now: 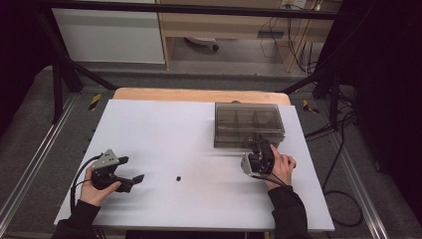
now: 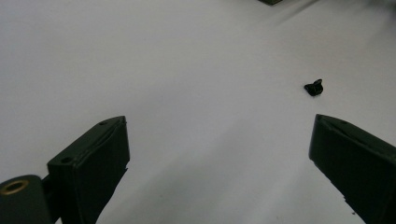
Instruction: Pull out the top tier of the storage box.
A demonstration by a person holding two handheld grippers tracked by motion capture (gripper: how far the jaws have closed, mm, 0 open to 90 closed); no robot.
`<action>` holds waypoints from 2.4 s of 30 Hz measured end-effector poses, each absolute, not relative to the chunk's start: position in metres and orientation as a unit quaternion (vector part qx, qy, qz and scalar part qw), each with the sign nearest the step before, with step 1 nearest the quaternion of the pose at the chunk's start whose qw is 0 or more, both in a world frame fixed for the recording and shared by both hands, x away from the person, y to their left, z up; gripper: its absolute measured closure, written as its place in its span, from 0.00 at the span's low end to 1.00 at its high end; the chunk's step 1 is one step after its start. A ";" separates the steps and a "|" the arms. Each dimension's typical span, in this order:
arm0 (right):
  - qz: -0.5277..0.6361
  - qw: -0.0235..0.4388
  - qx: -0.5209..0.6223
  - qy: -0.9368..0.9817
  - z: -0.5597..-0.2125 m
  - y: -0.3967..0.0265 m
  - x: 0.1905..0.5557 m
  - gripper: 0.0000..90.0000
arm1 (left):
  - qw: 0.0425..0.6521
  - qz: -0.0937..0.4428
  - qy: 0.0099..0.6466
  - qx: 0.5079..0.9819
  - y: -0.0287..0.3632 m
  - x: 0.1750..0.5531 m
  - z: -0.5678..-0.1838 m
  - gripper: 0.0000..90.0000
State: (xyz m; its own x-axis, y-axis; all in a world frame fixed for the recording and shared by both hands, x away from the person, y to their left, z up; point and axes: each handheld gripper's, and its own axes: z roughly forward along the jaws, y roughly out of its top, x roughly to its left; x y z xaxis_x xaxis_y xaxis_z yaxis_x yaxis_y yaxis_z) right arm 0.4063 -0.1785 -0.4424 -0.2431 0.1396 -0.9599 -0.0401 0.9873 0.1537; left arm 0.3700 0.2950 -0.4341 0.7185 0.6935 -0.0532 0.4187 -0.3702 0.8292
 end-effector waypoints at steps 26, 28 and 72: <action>0.043 0.634 0.009 0.772 -0.445 -0.178 0.408 0.67 | 0.445 0.154 0.342 0.813 0.295 0.370 -0.434 0.05; 0.043 0.634 0.011 0.772 -0.445 -0.177 0.407 0.67 | 0.445 0.154 0.342 0.813 0.294 0.370 -0.434 0.05; 0.038 0.636 -0.004 0.771 -0.445 -0.176 0.390 0.68 | 0.446 0.155 0.340 0.813 0.293 0.369 -0.433 0.05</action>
State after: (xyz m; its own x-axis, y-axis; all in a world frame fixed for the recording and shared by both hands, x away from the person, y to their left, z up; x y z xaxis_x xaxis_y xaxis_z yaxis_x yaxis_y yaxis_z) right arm 0.3901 -0.1756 -0.4445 -0.1918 0.0425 -0.9805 -0.0552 0.9970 0.0540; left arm 0.3692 0.2935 -0.4333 0.7206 0.6915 -0.0508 0.4150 -0.3715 0.8305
